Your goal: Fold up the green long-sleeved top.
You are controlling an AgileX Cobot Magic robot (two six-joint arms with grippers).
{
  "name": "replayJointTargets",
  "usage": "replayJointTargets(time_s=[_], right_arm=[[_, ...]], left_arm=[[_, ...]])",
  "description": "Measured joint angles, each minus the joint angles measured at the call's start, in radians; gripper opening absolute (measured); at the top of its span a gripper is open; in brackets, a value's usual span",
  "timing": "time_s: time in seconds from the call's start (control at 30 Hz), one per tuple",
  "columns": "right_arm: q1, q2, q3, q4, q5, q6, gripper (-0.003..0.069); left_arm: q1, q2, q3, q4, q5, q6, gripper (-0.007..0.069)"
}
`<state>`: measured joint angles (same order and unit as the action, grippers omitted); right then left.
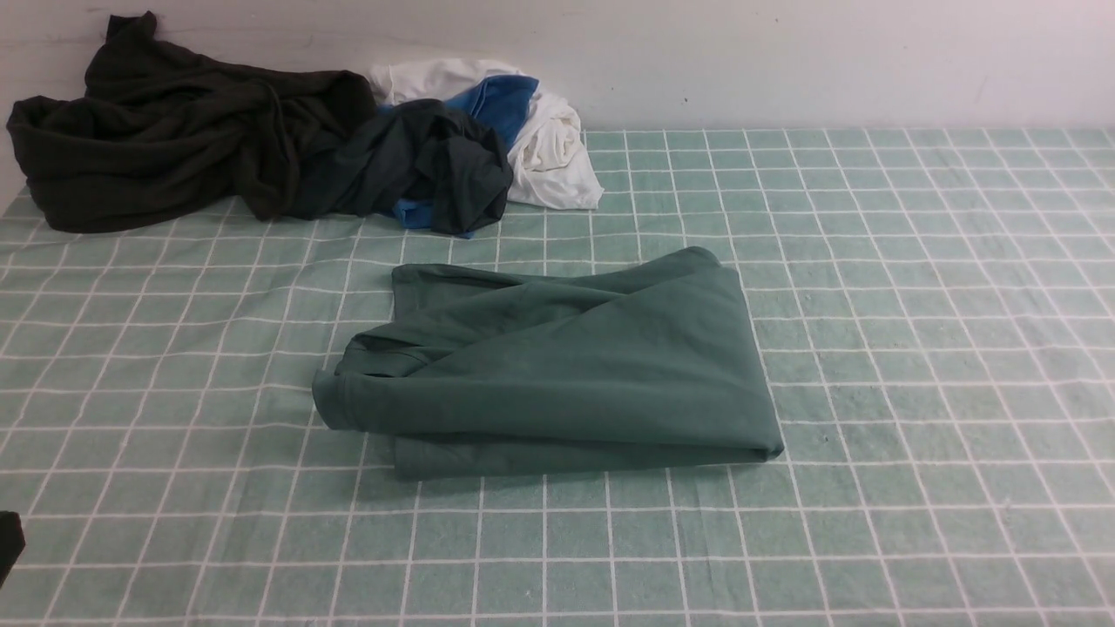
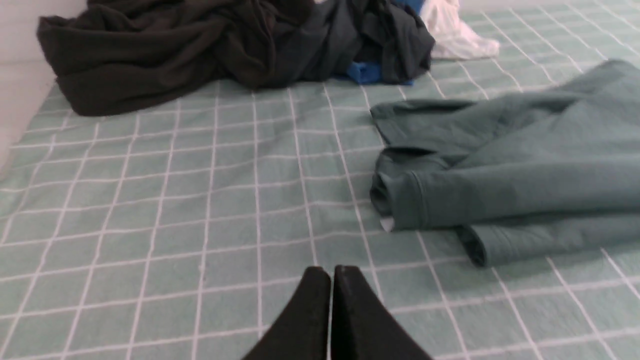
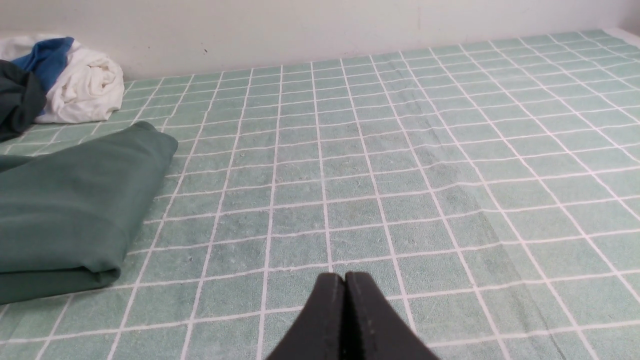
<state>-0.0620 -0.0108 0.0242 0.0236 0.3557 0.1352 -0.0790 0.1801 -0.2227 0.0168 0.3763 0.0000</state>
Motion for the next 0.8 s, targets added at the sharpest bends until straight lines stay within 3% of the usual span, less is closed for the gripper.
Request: replayJointTargets(time_s=[0.1, 0.27, 0.8], right_arm=[[0.0, 0.0, 0.0, 0.001, 0.0, 0.0, -0.0014], [0.0, 0.0, 0.0, 0.001, 0.0, 0.0, -0.0014], [0.0, 0.0, -0.001, 0.001, 0.001, 0.0, -0.0014]], left_arm=[[0.077, -0.065, 0.127, -0.006, -0.114, 0.0, -0.0003], [0.16, -0.154, 0.244, -0.017, -0.099, 0.0, -0.0003], [0.169, -0.191, 0.243, -0.028, -0.04, 0.0, -0.0003]])
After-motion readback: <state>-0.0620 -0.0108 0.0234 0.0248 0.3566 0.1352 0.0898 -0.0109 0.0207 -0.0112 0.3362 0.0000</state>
